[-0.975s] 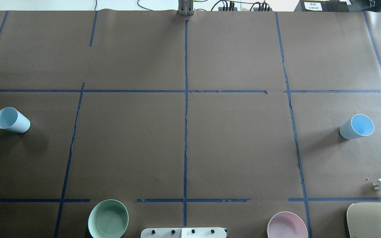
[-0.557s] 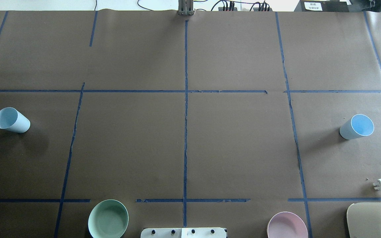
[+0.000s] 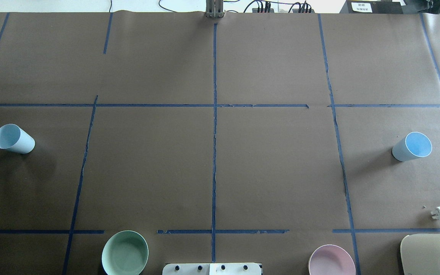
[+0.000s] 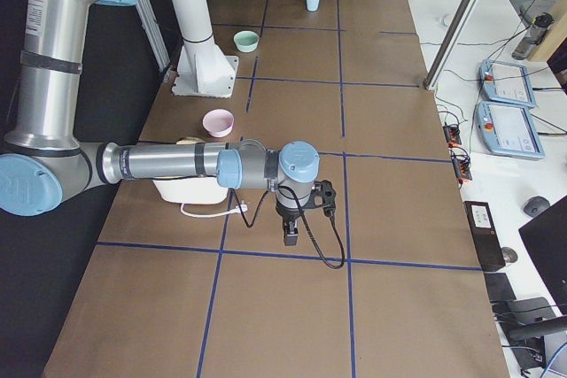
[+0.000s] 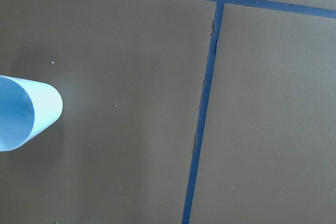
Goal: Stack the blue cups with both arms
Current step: 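Lower the left gripper onto the light-blue cup and close on it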
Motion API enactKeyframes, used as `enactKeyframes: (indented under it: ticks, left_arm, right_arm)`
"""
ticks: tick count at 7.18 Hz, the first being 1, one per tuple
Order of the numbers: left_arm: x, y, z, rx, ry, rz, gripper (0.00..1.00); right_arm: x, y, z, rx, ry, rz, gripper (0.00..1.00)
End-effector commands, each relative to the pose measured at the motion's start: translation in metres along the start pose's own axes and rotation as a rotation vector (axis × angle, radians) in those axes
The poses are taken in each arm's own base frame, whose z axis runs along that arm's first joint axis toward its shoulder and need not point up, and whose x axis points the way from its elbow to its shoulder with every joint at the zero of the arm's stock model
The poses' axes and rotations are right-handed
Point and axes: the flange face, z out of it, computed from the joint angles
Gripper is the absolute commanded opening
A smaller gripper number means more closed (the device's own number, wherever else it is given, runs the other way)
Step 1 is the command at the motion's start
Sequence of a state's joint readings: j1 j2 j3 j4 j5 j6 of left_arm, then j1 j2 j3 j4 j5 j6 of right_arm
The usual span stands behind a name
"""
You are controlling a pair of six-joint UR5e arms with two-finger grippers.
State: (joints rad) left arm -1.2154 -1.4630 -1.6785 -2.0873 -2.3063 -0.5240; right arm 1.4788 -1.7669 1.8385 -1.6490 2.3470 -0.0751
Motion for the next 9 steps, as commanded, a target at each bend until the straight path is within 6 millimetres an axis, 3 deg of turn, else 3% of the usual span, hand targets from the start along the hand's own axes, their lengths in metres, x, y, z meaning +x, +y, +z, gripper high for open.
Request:
enactKeyframes:
  ticks: [1,5,6,7,8,9]
  left_arm:
    - [0.031,0.009,0.030,0.012,-0.009,-0.068,1.00]
    - [0.051,0.022,0.075,-0.067,-0.026,-0.049,1.00]
    - [0.054,0.020,0.083,-0.079,-0.027,-0.051,0.95]
    - [0.055,0.020,0.083,-0.080,-0.026,-0.092,0.46]
    - [0.063,0.013,0.082,-0.069,-0.020,-0.117,0.08]
    - [0.064,0.012,0.081,-0.067,-0.019,-0.119,0.04]
  right_arm:
    - [0.000,-0.001,0.000,0.000,0.000,0.000,1.00]
    - [0.001,0.000,0.001,-0.002,0.000,0.002,1.00]
    - [0.001,0.000,0.001,-0.002,0.000,0.002,1.00]
    - [0.001,0.000,0.001,-0.002,0.000,0.002,1.00]
    - [0.001,0.000,0.001,-0.002,0.000,0.002,1.00]
    - [0.001,0.000,0.001,-0.002,0.000,0.002,1.00]
